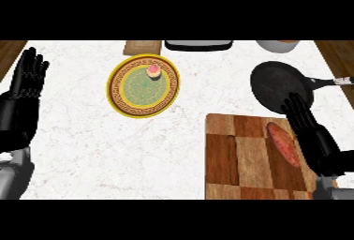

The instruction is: Pick the sweet potato from the cutting board and place it in the pan

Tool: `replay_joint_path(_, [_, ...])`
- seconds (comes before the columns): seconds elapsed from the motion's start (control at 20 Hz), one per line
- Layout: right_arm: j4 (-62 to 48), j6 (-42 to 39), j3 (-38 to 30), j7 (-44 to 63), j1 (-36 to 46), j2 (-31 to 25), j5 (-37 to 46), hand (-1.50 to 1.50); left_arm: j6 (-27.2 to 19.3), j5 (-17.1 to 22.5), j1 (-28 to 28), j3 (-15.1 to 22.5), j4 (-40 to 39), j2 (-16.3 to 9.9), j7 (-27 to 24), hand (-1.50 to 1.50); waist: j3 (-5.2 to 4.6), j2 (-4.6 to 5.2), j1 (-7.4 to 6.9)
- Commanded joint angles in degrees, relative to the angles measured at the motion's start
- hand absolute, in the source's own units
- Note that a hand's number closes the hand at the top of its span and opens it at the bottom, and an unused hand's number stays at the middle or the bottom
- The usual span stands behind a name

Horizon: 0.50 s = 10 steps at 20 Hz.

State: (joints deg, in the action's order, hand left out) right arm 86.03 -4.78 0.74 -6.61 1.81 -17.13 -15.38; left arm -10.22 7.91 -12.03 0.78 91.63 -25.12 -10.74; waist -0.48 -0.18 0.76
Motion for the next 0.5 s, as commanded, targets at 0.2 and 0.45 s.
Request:
replay_joint_path(0.2, [-3.0,-30.8,12.3,-1.1,8.3,-7.5,-4.8,1.50,0.5,1.9,-0.6,1.5,-4.6,2.6,5.4,0.00,0.86,1.97,-5.67])
replay_joint_path(0.45, [-8.9,-40.4,2.1,-21.8,10.0,-18.6,-0.1,-1.50,-0.1,3.8,0.2,2.3,-8.2,5.4,10.2,0.00,1.05,1.39,-1.23])
